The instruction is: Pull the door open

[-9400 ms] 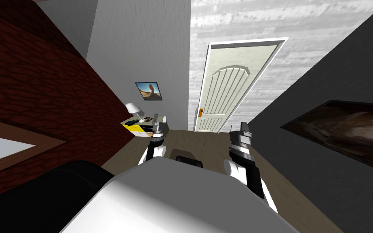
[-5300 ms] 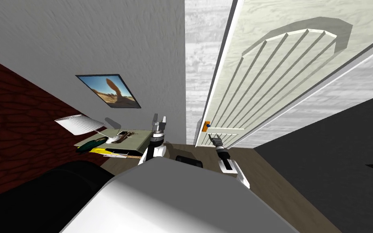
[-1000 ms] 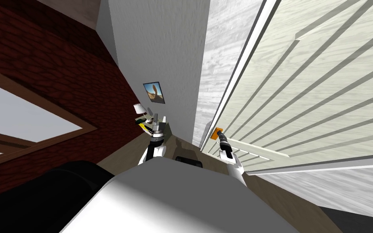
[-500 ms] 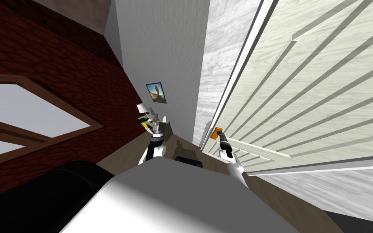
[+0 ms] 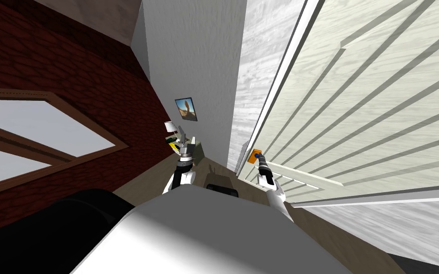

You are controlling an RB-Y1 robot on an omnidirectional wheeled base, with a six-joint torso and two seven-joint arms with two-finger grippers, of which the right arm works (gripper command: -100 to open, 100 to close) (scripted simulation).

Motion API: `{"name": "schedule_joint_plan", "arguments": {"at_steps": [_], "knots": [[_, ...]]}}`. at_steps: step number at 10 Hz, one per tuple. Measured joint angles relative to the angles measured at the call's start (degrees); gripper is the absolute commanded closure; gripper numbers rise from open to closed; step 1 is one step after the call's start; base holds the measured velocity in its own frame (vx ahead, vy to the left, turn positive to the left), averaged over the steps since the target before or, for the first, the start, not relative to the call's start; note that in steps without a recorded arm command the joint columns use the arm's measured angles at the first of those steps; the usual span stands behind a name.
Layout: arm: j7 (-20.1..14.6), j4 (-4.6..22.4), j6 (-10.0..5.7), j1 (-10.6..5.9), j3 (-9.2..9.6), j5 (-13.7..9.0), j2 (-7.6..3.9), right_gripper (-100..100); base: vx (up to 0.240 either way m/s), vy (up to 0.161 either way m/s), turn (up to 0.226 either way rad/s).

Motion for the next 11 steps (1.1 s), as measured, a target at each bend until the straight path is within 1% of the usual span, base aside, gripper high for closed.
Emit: {"name": "schedule_joint_plan", "arguments": {"at_steps": [1,2,3,4,5,6,7,8,9,10,11], "knots": [[-0.94,1.52,-0.44,-0.94,-0.1,-0.55,-0.31,100,-0.041,-0.014,0.053],[-2.4,1.64,-0.84,-0.7,0.1,-1.49,-0.56,100,-0.034,-0.013,0.047],[-3.54,1.02,-0.54,-0.33,0.27,-1.97,-0.54,100,-0.047,-0.021,0.072],[-4.83,1.6,-0.53,-0.8,0.23,-2.86,-0.57,100,-0.07,-0.031,0.091],[-6.43,2.53,-0.64,-1.43,0.38,-4.16,-0.95,100,-0.051,-0.026,0.045],[-7.98,3.05,-0.79,-1.66,0.61,-4.83,-1.27,100,-0.044,-0.026,0.054],[-9.52,3.26,-1.01,-1.66,0.7,-5.76,-1.17,100,-0.034,-0.014,0.039],[-10.58,3.0,-0.66,-1.65,0.81,-6.26,-1.12,100,-0.043,-0.024,0.086],[-12.07,3.61,-0.7,-1.97,0.9,-7.22,-1.38,100,-0.074,-0.033,0.091],[-13.79,5.47,-1.14,-3.15,0.99,-8.58,-1.9,100,-0.059,-0.02,0.052],[-15.11,7.52,-1.81,-4.4,0.97,-9.26,-2.31,100,-0.01,-0.01,-0.01]]}}
